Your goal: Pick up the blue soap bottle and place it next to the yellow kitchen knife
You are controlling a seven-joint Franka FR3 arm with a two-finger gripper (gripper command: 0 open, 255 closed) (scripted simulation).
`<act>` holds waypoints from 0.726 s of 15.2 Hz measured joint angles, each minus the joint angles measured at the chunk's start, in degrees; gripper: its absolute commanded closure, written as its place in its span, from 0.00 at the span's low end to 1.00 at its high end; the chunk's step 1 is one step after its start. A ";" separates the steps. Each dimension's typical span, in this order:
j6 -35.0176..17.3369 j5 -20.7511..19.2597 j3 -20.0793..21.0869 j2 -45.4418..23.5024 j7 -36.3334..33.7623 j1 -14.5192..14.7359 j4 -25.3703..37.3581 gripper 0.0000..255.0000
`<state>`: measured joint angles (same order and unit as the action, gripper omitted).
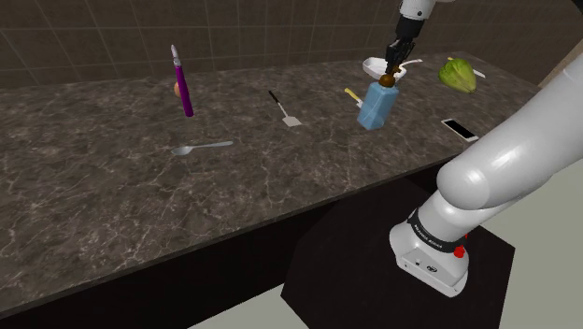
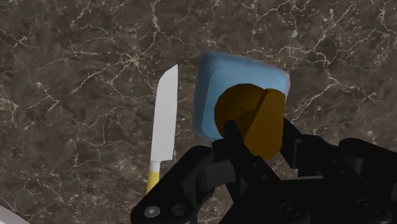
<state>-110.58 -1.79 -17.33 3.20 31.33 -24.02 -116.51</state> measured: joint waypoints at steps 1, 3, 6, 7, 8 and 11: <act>-0.76 0.05 -0.03 -0.21 0.07 -0.02 -0.55 1.00; -2.05 0.13 -0.10 -0.54 0.19 -0.07 -1.54 1.00; -2.34 0.13 -0.09 -0.53 0.16 -0.06 -1.82 1.00; -2.36 0.13 -0.09 -0.53 0.16 -0.06 -1.84 1.00; -2.37 0.13 -0.09 -0.52 0.16 -0.06 -1.85 1.00; -2.39 0.13 -0.09 -0.51 0.16 -0.06 -1.85 0.00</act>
<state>-112.96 -1.66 -17.42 2.69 31.49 -24.08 -118.35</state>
